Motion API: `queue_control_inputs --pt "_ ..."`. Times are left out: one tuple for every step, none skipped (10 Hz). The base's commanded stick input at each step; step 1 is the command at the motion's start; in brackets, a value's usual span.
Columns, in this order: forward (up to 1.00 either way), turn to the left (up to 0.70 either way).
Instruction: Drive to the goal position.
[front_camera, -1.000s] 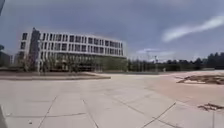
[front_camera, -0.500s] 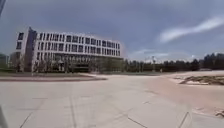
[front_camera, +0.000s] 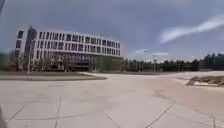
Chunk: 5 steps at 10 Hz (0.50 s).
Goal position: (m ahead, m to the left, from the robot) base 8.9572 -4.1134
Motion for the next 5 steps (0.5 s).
queue_control_inputs --pt "1.0 0.0" --pt "1.0 0.0" --pt "1.0 0.0" --pt "1.0 -0.15" --pt "1.0 -0.33"
